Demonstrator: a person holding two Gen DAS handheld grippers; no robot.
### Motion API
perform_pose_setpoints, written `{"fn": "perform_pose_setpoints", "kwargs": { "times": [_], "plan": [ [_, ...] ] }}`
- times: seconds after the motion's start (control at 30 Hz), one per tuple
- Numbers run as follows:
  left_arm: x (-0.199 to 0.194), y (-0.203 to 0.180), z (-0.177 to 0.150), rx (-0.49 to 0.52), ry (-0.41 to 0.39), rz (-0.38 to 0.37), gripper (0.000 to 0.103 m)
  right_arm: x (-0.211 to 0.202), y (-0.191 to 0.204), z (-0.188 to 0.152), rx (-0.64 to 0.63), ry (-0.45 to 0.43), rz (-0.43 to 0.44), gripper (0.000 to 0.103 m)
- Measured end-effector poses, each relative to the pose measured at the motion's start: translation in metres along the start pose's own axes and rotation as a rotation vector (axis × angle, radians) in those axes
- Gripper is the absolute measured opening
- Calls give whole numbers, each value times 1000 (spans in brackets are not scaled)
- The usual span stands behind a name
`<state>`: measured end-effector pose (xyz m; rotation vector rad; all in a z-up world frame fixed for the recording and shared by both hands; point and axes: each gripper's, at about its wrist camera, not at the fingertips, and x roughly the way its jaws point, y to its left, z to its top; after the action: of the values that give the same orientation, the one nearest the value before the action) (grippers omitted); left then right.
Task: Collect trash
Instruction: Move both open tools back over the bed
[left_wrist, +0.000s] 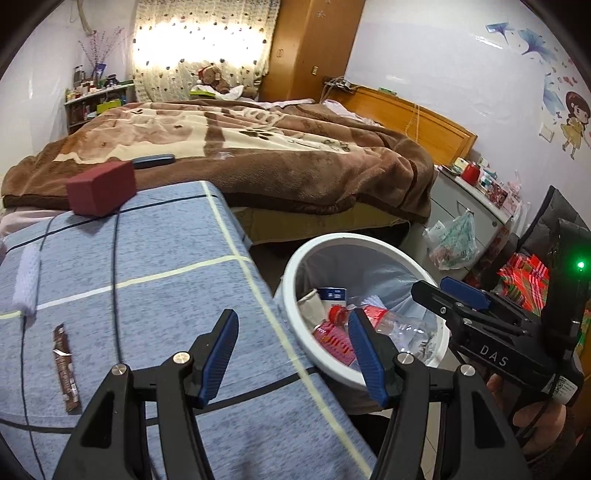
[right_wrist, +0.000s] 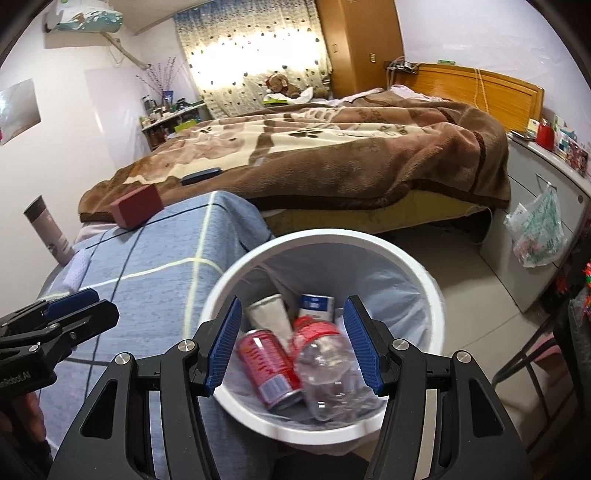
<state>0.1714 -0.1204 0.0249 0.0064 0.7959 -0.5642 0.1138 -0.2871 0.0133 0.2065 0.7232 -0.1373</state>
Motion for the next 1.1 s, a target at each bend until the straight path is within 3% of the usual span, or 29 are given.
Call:
{"fn": "perform_pose_setpoints", "kwargs": {
  "times": [0.5, 1.1],
  "plan": [
    [-47, 67, -16, -80, -71, 122, 64, 5, 58, -7, -78, 12, 94, 59],
    [-102, 201, -55, -276, -92, 331, 65, 27, 166, -26, -248, 94, 248, 59]
  ]
}}
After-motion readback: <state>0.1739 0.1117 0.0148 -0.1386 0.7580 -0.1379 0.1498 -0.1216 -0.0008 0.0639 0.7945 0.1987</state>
